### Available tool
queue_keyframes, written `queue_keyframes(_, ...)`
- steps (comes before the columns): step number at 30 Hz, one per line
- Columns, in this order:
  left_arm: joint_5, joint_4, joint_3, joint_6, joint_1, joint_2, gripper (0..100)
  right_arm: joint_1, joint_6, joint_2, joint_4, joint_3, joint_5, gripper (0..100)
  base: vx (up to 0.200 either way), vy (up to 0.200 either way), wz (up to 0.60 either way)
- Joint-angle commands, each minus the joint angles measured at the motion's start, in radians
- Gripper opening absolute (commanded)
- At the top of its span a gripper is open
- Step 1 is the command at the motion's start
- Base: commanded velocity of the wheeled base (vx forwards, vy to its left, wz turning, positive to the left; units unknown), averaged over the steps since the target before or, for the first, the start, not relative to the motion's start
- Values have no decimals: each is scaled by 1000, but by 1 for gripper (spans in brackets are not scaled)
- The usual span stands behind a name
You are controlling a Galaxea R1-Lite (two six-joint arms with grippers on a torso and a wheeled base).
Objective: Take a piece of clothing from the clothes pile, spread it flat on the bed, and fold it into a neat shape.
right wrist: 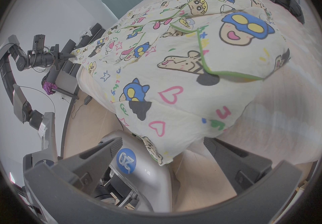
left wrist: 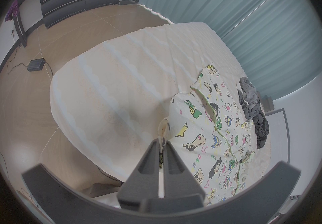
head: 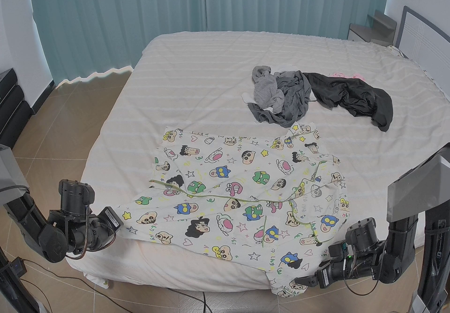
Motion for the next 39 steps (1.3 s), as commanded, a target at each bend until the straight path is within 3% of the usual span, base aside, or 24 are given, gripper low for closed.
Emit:
queue_keyframes(1,0,0,1,0,1,-1,0,50,26,3,-2,-22,-1,100,0,0,0)
queue_keyframes(3,0,0,1,0,1,1,0,73,61,4,1,-33,-14,100,0,0,0)
queue_keyframes(7,0,0,4,-2,-1,1,0,108,93,66,-9,-81,-103,100,0,0,0)
queue_keyframes(8,0,0,4,-2,-1,1,0,117,104,77,-13,-88,-120,0,0,0,0)
queue_keyframes(12,0,0,7,-2,-4,4,0,139,161,67,-14,-79,-137,0,0,0,0)
queue_keyframes(22,2,0,43,4,-21,5,0,131,174,-23,-16,28,-151,0,0,0,0)
queue_keyframes(27,10,1,83,18,-55,7,0,112,173,-63,-16,96,-130,0,0,0,0)
queue_keyframes(31,10,0,122,59,-81,4,0,99,174,-100,-40,153,-67,0,0,0,0)
queue_keyframes(39,11,1,163,62,-101,1,0,77,176,-106,-45,166,-57,0,0,0,0)
